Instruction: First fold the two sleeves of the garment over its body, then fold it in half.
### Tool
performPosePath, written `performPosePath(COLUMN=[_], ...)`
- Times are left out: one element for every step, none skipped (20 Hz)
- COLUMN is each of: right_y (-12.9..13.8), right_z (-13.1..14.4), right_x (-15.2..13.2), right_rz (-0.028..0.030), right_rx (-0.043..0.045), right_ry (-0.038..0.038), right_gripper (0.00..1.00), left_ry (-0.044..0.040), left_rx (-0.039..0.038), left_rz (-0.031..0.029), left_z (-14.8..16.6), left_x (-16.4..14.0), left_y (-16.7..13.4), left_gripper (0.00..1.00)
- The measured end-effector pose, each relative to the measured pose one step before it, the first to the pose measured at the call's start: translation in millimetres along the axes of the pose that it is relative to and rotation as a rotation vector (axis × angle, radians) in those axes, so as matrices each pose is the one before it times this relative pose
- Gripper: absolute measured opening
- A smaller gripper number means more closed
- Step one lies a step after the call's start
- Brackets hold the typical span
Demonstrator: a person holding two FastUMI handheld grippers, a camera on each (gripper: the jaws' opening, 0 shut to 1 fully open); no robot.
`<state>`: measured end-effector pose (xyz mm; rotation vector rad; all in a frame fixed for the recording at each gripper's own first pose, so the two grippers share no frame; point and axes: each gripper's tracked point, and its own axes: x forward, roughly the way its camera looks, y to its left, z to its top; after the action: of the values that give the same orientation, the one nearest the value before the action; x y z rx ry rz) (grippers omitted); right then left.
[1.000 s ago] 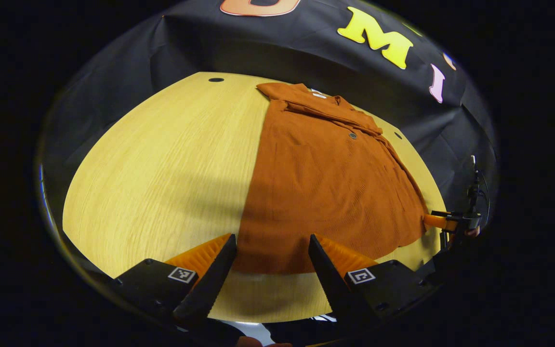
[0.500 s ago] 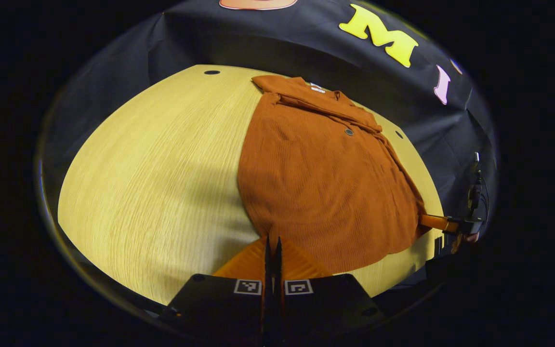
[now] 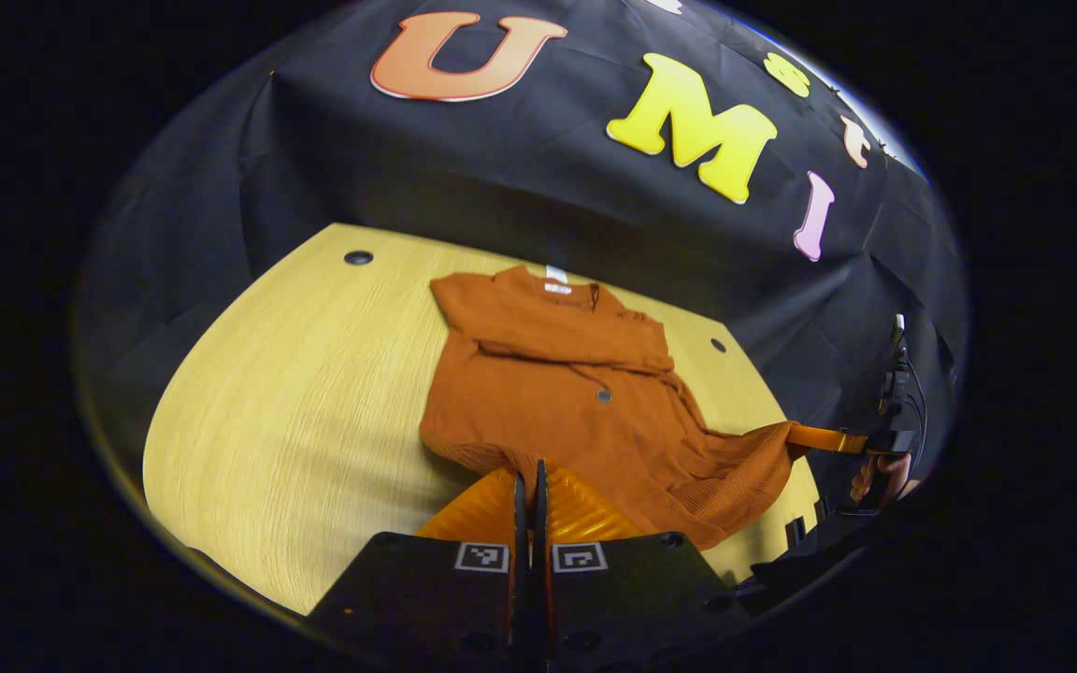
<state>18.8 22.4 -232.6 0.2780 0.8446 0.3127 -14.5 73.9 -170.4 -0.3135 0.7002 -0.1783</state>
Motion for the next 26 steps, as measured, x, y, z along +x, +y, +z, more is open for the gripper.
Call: performPosePath(right_y=[5.89,9.68,6.34,4.3,4.99,4.4,3.49,0.58,-0.96,-0.24,0.42,0.46,-0.16,-2.91,-2.3,-1.37,-3.37,-1.34,-2.08,-2.79,-3.08,-6.53,-9.47,-11.83,-7.93,-4.62], right_z=[21.83,14.6,19.28,17.93,18.56,15.96,15.86,14.66,14.04,14.02,14.11,10.8,8.06,4.5,-0.7,-3.44,-7.92,-5.98,-5.05,-8.35,-9.12,-10.11,-8.08,-7.27,-4.86,-4.99], right_x=[4.12,7.38,7.05,7.06,8.32,9.04,9.55,12.2,14.12,16.38,21.17,22.71,22.72,24.2,25.8,22.09,25.95,22.71,18.81,23.22,16.84,16.79,14.99,11.53,6.49,2.38], right_rz=[0.01534,0.01386,0.0102,0.00792,0.01004,0.00758,0.01049,0.00186,-0.00206,-0.00093,0.00288,0.00025,-0.00152,-0.00634,-0.00399,-0.00174,-0.00131,0.003,-0.00012,0.00087,-0.00391,-0.01133,-0.01909,-0.02375,-0.01055,-0.00772], right_rx=[0.01151,0.01229,0.005,-0.00431,-0.00971,-0.0109,-0.0179,-0.02411,-0.02147,-0.01074,-0.00109,-0.00124,-0.00609,-0.01683,-0.01709,-0.01341,-0.00819,0.00282,-0.00821,-0.00853,0.0029,0.00358,0.00377,-0.00227,0.00892,0.01463], right_ry=[-0.02271,-0.01623,-0.01691,-0.01793,-0.01306,-0.01432,-0.00913,-0.00693,-0.00866,-0.00777,-0.00107,0.00318,0.00386,0.01173,0.0099,0.01571,0.02351,0.01523,0.00629,0.00814,0.0128,0.01466,0.01516,0.01471,0.01081,0.0061], right_gripper=[0.0,0.0,0.0,0.0,0.01,0.01,0.01,0.01,0.01,0.01,0.01,0.01,0.01,0.01,0.0,0.01,0.0,0.0,0.0,0.0,0.0,0.0,0.01,0.0,0.0,0.01], left_ry=[-0.01212,-0.01735,-0.01361,-0.01451,-0.01449,-0.01127,-0.01209,-0.01177,-0.00315,-0.00184,0.00223,0.00935,0.01203,0.01174,0.01197,0.00986,0.00702,0.00003,0.01336,0.01565,0.01115,0.00156,-0.00521,-0.0098,-0.02016,-0.01231], left_rx=[0.00564,0.00575,-0.00088,-0.0069,-0.01005,-0.01368,-0.00994,-0.01221,-0.00773,-0.00773,-0.00347,0.00608,0.00456,0.0003,-0.00389,-0.00443,0.0021,0.0104,0.01287,0.00945,0.01525,0.01728,0.0051,-0.01148,-0.0342,-0.02948], left_rz=[-0.014,-0.01717,-0.02545,-0.0219,-0.01625,-0.01247,-0.01165,-0.00915,-0.00681,-0.00059,0.00117,0.011,0.00545,0.00105,0.0031,-0.00654,-0.00703,0.00214,0.00101,0.00064,0.00059,0.01113,0.00812,-0.00113,0.00619,0.01727], left_z=[17.26,17.48,16.72,18.87,18.57,19.31,20.54,17.42,16.37,16.15,12.48,8.89,5.68,1.79,0.91,-0.25,-2.77,-2.06,-4.92,-6.76,-5.43,-0.85,0.04,0.31,2.04,-0.33], left_x=[2.71,4.33,5.1,7.17,9.08,12.23,12.94,11.2,12.93,16.28,16.88,18.73,18.6,20.09,19.42,17.22,17.64,19.46,16.37,15.37,12.37,15.12,8.73,3.95,3.5,5.56], left_y=[-4.67,-4.0,-5.01,-3.85,-0.81,-1.16,0.07,3.3,3.8,5.81,8.86,11.15,9.9,9.27,9.02,7.47,6.83,8.98,8.57,8.57,7.91,8.42,6.42,6.94,6.92,8.61], left_gripper=[0.03,0.03,0.03,0.03,0.03,0.03,0.03,0.03,0.03,0.03,0.03,0.03,0.03,0.03,0.03,0.03,0.03,0.03,0.03,0.03,0.03,0.03,0.03,0.03,0.03,0.03])
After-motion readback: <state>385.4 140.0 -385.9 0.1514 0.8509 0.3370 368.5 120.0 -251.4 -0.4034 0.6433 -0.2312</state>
